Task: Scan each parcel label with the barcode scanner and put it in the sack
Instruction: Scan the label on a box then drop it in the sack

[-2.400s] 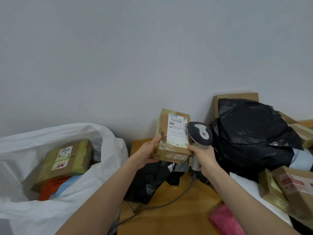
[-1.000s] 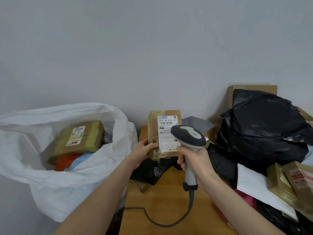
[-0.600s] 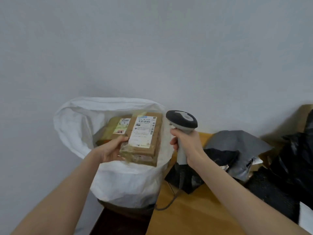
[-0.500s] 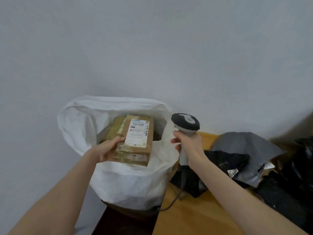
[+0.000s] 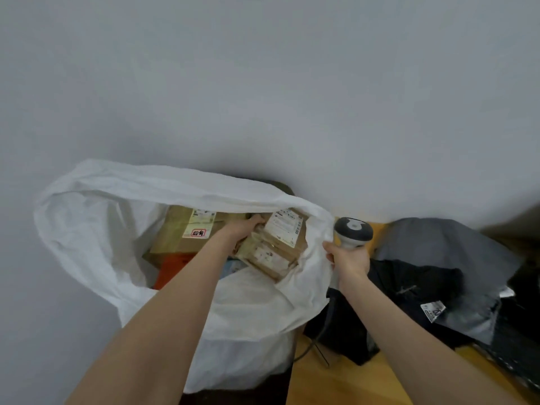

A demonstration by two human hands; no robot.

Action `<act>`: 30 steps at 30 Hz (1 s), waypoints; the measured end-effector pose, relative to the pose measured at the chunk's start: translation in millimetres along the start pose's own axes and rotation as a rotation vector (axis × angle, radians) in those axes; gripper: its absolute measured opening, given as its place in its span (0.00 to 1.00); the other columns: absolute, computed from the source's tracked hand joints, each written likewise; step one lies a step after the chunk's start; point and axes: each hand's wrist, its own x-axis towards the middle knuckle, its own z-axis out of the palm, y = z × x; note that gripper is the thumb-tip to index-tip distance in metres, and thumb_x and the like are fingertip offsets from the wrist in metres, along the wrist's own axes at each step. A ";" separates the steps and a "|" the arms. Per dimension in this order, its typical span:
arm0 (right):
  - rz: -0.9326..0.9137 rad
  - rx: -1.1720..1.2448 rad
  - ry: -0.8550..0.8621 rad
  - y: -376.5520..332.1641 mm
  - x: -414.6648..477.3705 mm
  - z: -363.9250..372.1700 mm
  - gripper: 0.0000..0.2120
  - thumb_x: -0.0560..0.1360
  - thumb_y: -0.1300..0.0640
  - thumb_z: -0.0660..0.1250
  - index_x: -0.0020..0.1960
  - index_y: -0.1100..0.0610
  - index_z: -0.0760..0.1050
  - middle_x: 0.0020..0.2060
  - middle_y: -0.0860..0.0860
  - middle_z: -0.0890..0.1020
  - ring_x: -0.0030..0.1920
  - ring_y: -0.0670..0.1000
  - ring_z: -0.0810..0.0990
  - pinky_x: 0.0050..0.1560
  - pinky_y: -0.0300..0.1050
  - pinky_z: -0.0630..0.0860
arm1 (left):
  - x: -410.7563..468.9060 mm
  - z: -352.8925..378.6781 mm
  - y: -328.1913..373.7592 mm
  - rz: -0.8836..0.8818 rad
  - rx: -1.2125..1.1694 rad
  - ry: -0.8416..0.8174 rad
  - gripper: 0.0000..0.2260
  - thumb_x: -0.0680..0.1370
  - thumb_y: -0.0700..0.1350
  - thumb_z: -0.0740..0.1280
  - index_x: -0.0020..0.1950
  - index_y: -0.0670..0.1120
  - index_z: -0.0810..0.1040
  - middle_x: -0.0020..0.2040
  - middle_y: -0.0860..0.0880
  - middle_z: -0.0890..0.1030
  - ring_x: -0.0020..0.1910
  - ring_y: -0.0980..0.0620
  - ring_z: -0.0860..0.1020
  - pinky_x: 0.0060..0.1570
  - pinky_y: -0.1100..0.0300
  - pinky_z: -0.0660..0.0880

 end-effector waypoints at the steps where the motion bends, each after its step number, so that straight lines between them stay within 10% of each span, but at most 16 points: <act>1: 0.009 0.004 -0.005 -0.2 3.7 -0.1 0.15 0.66 0.57 0.79 0.45 0.60 0.75 0.35 0.53 0.82 0.37 0.53 0.82 0.48 0.50 0.80 | 9.4 2.0 -0.7 0.077 -0.070 0.062 0.19 0.76 0.56 0.67 0.60 0.45 0.76 0.61 0.42 0.79 0.57 0.43 0.78 0.56 0.49 0.76; 4: 0.041 0.033 -0.076 -0.7 11.2 2.8 0.15 0.67 0.59 0.78 0.48 0.61 0.76 0.33 0.52 0.80 0.31 0.48 0.79 0.38 0.43 0.76 | 7.2 11.6 -0.1 0.416 0.056 0.149 0.21 0.76 0.55 0.68 0.66 0.48 0.73 0.66 0.48 0.75 0.63 0.48 0.74 0.61 0.55 0.72; 7: 0.066 -0.025 -0.063 -0.8 9.1 8.6 0.11 0.69 0.62 0.75 0.46 0.62 0.75 0.34 0.54 0.78 0.32 0.51 0.76 0.38 0.43 0.73 | -3.3 20.3 -15.9 0.627 0.832 0.031 0.28 0.72 0.55 0.70 0.72 0.57 0.68 0.75 0.48 0.61 0.69 0.49 0.66 0.65 0.56 0.67; 14: 0.002 0.208 -0.122 -23.3 -12.3 -21.0 0.09 0.69 0.70 0.69 0.35 0.61 0.72 0.24 0.55 0.74 0.24 0.51 0.71 0.31 0.45 0.72 | 26.6 19.4 -21.2 0.494 1.386 0.234 0.30 0.75 0.55 0.68 0.75 0.54 0.61 0.71 0.45 0.62 0.64 0.42 0.70 0.59 0.50 0.69; 19: -0.017 0.290 -0.096 -42.2 -19.4 -43.5 0.07 0.71 0.69 0.68 0.37 0.61 0.72 0.22 0.53 0.72 0.21 0.49 0.68 0.26 0.42 0.70 | 31.6 10.0 -45.6 0.446 1.266 0.066 0.28 0.78 0.49 0.64 0.77 0.53 0.58 0.71 0.46 0.66 0.68 0.44 0.68 0.63 0.48 0.71; 23: -0.014 0.333 -0.053 -47.9 -12.5 -48.1 0.11 0.71 0.69 0.68 0.34 0.60 0.70 0.25 0.55 0.71 0.23 0.50 0.68 0.28 0.42 0.69 | 16.1 -21.0 -3.8 0.498 0.419 -0.053 0.24 0.72 0.59 0.72 0.65 0.54 0.75 0.62 0.53 0.77 0.63 0.50 0.75 0.63 0.53 0.72; 26: -0.018 0.335 -0.036 -47.0 -7.0 -45.4 0.13 0.70 0.69 0.69 0.32 0.59 0.69 0.27 0.55 0.72 0.25 0.51 0.69 0.31 0.45 0.70 | 13.7 -48.2 58.8 0.481 0.043 0.096 0.36 0.75 0.69 0.58 0.76 0.48 0.62 0.73 0.49 0.67 0.65 0.48 0.73 0.63 0.50 0.70; 30: -0.027 0.307 -0.047 -46.4 -2.9 -44.4 0.11 0.70 0.68 0.70 0.34 0.59 0.71 0.28 0.55 0.75 0.28 0.51 0.73 0.36 0.47 0.73 | 13.0 -35.5 87.6 0.406 0.137 0.091 0.35 0.79 0.64 0.55 0.79 0.46 0.52 0.77 0.47 0.60 0.67 0.44 0.71 0.61 0.47 0.73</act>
